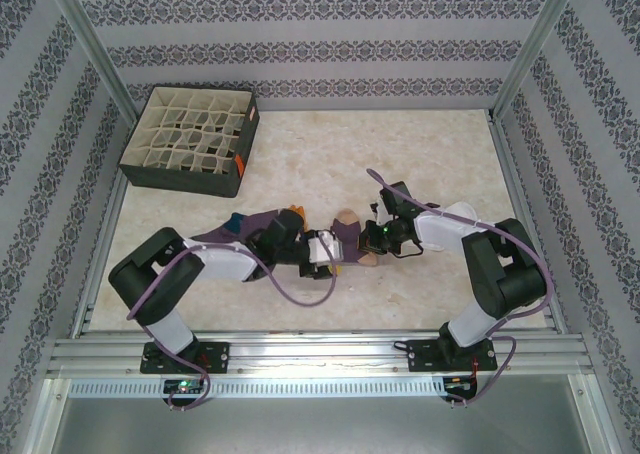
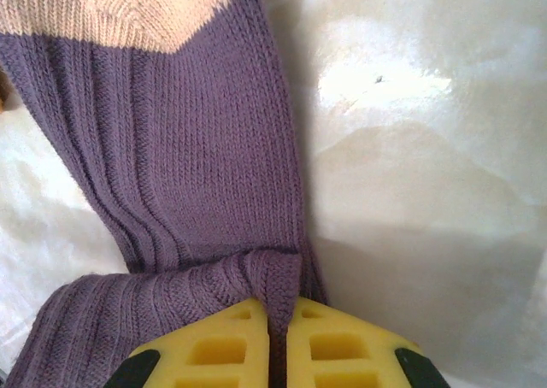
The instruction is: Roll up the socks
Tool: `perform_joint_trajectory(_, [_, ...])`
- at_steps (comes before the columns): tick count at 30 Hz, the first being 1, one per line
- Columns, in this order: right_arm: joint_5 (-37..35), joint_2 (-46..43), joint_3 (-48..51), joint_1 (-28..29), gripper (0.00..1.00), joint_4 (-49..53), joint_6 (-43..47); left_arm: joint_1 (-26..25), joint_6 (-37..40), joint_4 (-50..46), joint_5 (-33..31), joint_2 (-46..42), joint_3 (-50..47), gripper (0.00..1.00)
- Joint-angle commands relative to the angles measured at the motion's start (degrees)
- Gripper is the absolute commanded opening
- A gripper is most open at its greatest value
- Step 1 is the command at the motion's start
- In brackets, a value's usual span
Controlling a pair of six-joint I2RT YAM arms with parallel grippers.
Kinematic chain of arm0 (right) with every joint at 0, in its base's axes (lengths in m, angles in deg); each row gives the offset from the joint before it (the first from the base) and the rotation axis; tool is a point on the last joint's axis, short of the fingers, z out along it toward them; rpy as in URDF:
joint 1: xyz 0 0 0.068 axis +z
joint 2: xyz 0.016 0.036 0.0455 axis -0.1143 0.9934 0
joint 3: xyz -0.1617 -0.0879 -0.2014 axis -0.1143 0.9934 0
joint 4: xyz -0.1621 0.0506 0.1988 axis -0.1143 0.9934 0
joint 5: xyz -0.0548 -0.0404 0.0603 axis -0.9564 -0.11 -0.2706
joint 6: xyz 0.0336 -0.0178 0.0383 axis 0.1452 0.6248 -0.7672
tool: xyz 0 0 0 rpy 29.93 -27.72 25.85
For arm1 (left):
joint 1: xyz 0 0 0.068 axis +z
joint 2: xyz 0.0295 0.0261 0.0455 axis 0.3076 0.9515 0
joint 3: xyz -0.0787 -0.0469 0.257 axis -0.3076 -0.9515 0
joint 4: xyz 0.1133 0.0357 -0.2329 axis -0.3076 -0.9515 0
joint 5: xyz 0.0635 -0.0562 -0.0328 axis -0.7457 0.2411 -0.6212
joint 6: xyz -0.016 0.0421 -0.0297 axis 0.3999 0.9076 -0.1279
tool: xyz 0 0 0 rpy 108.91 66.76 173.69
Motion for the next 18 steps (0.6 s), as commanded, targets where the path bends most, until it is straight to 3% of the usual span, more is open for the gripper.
perform_joint_trajectory(1, [-6.49, 4.03, 1.45, 1.12, 0.08, 6.3, 0.52, -4.14, 12.12, 12.32, -14.01, 1.46, -2.01, 0.66])
perform_joint_trajectory(5, [-6.49, 4.57, 0.45, 1.53, 0.08, 7.12, 0.74, -5.87, 13.99, 13.91, -16.13, 4.77, -0.42, 0.69])
perform_joint_trajectory(9, [-6.58, 4.79, -0.26, 1.68, 0.08, 7.91, 0.99, -5.98, 14.17, 9.21, -16.52, 7.26, 2.66, 0.62])
perform_joint_trajectory(11, [-6.73, 4.57, -0.31, 1.68, 0.08, 8.2, 1.16, -5.98, 14.09, 6.39, -16.76, 8.01, 3.94, 0.51])
perform_joint_trajectory(15, [-6.43, 3.98, -0.34, 1.5, 0.12, 8.78, 1.16, -5.9, 12.63, -0.43, -16.33, 8.41, 5.85, 0.15])
perform_joint_trajectory(17, [-5.61, 3.25, -0.12, 1.38, 0.19, 8.73, 1.27, -5.74, 11.16, -2.01, -14.84, 8.05, 5.92, 0.0])
perform_joint_trajectory(18, [-4.97, 2.28, 0.29, 1.22, 0.26, 8.51, 1.21, -5.37, 10.04, -3.28, -13.04, 7.79, 6.12, 0.0])
